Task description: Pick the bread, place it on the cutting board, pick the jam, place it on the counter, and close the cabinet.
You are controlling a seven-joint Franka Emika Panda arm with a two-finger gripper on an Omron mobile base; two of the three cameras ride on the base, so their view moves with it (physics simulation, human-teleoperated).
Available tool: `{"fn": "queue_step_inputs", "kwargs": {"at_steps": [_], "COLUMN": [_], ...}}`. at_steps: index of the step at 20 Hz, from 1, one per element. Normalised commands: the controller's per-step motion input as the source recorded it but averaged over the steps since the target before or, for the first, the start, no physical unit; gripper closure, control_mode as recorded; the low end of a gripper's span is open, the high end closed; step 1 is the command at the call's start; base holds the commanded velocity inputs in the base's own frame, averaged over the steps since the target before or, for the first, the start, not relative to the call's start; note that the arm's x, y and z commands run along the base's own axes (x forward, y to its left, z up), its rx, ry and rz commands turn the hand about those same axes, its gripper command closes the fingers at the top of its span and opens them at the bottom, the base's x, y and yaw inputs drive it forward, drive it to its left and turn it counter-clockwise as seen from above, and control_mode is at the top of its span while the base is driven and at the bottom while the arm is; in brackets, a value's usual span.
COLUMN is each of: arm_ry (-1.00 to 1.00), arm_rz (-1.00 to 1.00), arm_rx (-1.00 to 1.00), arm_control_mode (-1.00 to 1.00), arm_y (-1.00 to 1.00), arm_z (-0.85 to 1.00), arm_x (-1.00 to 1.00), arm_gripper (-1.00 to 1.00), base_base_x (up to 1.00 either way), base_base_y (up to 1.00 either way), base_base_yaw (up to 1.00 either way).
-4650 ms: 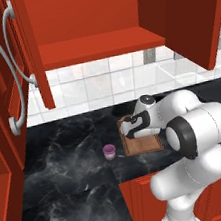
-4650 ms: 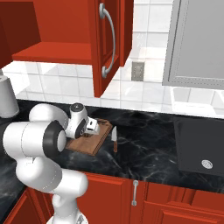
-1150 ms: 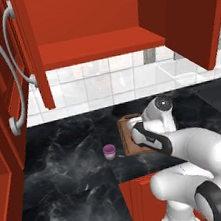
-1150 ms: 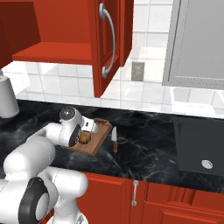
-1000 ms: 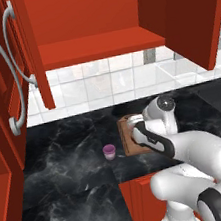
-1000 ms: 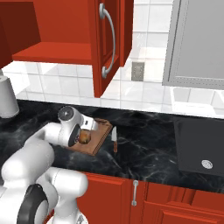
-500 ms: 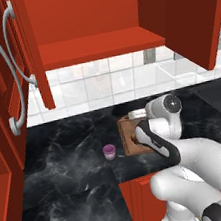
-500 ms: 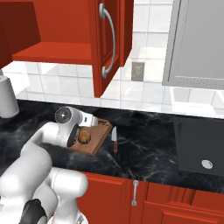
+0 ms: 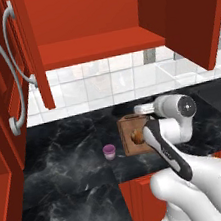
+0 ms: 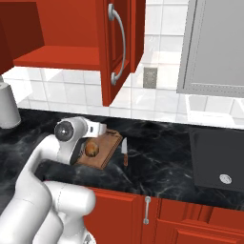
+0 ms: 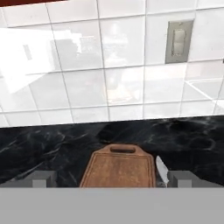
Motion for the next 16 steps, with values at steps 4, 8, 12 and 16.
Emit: {"fn": "queue_step_inputs", "kwargs": {"at_steps": [4, 8, 12, 16], "arm_ry": [-0.21, -0.18, -0.13, -0.10], "arm_rz": [0.00, -0.01, -0.01, 0.00], "arm_rx": [0.00, 0.00, 0.00, 0.00], "arm_control_mode": [-1.00, -1.00, -1.00, -1.00], "arm_y": [-0.07, -0.01, 0.00, -0.01], "arm_z": [0.30, 0.32, 0.35, 0.39], "arm_x": [-0.39, -0.38, -0.41, -0.42], "arm_gripper": [-1.00, -1.00, -1.00, -1.00], "base_base_x": [0.00, 0.00, 0.00, 0.00], "base_base_y": [0.00, 0.00, 0.00, 0.00], "base_base_yaw": [0.00, 0.00, 0.00, 0.00]}}
